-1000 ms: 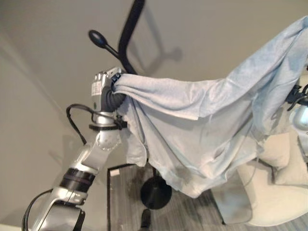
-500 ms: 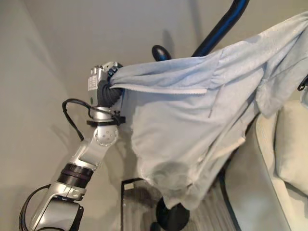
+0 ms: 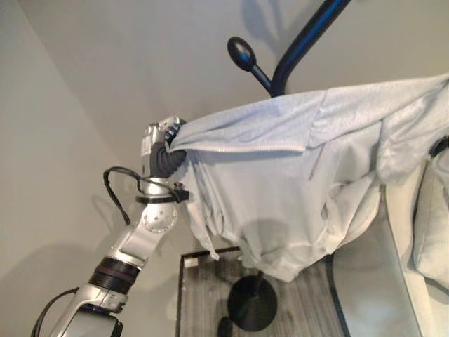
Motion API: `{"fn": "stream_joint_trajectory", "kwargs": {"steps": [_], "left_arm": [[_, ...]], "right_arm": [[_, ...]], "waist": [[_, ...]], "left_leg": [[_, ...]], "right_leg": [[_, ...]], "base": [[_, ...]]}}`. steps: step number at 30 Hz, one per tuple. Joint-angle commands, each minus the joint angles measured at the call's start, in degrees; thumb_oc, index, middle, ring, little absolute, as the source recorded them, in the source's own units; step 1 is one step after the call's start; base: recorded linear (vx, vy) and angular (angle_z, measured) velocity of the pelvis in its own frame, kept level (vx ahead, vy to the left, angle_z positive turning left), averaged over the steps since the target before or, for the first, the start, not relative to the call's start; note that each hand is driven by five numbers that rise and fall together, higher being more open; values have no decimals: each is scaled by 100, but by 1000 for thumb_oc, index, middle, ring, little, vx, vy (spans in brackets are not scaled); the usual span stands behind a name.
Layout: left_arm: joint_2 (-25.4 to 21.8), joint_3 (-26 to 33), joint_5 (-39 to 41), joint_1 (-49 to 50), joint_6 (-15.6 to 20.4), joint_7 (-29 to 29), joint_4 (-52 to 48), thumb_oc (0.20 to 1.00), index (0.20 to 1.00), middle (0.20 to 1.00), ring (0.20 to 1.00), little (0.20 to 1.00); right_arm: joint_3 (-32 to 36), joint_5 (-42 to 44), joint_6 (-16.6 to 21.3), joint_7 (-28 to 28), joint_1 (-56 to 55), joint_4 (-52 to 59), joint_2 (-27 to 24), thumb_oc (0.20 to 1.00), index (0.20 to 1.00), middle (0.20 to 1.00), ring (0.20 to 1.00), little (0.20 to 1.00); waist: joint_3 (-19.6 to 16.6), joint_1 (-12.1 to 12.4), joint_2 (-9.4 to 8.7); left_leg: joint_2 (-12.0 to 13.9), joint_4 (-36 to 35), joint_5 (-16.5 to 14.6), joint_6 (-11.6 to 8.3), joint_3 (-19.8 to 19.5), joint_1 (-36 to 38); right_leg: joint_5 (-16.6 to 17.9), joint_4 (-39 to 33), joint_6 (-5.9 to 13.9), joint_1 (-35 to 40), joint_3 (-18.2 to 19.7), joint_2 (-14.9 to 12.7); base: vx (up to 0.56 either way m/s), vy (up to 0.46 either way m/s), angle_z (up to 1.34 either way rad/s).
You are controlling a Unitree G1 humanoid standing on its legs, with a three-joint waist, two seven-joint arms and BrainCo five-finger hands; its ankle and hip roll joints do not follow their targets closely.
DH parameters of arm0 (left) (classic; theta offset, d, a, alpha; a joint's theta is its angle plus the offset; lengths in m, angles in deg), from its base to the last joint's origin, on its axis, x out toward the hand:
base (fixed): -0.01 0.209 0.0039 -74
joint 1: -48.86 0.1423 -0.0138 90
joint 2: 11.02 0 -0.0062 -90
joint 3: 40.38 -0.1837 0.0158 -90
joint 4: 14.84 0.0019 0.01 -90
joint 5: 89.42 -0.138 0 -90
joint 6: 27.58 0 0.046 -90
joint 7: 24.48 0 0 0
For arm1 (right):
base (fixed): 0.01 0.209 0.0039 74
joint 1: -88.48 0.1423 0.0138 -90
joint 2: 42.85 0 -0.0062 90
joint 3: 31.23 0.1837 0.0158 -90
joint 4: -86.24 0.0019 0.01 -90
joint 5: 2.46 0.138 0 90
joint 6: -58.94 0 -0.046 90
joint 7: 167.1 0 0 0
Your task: Hang the clothes on the sofa on the clothes rack.
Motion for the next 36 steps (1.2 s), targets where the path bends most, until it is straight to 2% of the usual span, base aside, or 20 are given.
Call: {"fn": "stream_joint_trajectory", "kwargs": {"steps": [1,9,13,15,19,20,24,30,35,36], "left_arm": [[-183,634,512,-119,-64,209,182,200,200,200,200,200],[153,702,654,229,-16,172,147,200,200,200,200,200],[633,593,1050,290,38,192,164,200,200,200,200,200],[731,540,1133,305,62,155,187,200,200,200,200,200],[1495,83,1917,501,155,-166,353,200,200,200,200,200],[1864,-242,2480,560,178,-390,545,200,200,200,200,200],[2317,-776,3255,776,99,-792,855,200,200,200,200,200],[2521,-1273,3798,937,-2,-1098,873,200,200,200,200,200],[2557,-1382,3872,1031,-48,-1086,802,200,200,200,200,200],[2552,-1387,3882,1062,-61,-1096,804,580,580,580,580,580]], "right_arm": [[428,351,19,-85,341,-172,-547,200,200,200,200,200],[554,379,172,-26,-166,317,238,200,200,200,200,200],[558,609,343,1,-352,673,785,200,200,200,200,200],[551,675,380,29,-387,729,876,200,200,200,200,200],[405,975,574,206,-710,1246,1622,200,200,200,200,200],[227,1081,633,312,-814,1410,2016,200,200,200,200,200],[-139,1293,658,532,-1066,1644,2667,200,200,200,200,200],[-589,1455,604,699,-1317,1769,3210,200,200,200,200,200],[-769,1490,537,784,-1504,1868,3349,200,200,200,200,200],[-788,1523,521,820,-1543,1887,3345,200,200,200,200,200]], "waist": [[51,179,-28],[341,239,1],[441,197,-27],[454,190,-30],[555,80,-65],[607,-3,-69],[634,-113,-66],[625,-216,-41],[587,-243,-20],[572,-247,-19]], "left_leg": [[173,-89,104,-426,-153,-501],[162,-89,156,-432,-212,-795],[185,-89,179,-420,-204,-843],[191,-89,175,-417,-199,-838],[243,-89,174,-394,-175,-797],[286,-89,182,-381,-166,-769],[380,-89,175,-361,-130,-687],[460,-89,160,-347,-83,-570],[492,-89,135,-341,-66,-482],[490,-89,133,-343,-63,-469]], "right_leg": [[435,58,-212,-39,-51,332],[463,-35,-248,-285,-86,355],[468,-1,-295,-379,-36,382],[468,6,-304,-382,-25,387],[446,56,-349,-406,42,411],[437,104,-372,-436,88,429],[461,173,-382,-485,170,451],[462,239,-397,-482,228,479],[457,267,-400,-450,236,493],[455,270,-399,-438,227,495]], "base": [[-52,-22,8],[-14,-11,1],[-31,-38,-1],[0,0,0],[-43,-35,-1],[-67,-37,-1],[-42,-11,-16],[-23,-3,-13],[-30,-2,-6],[0,0,0]]}}
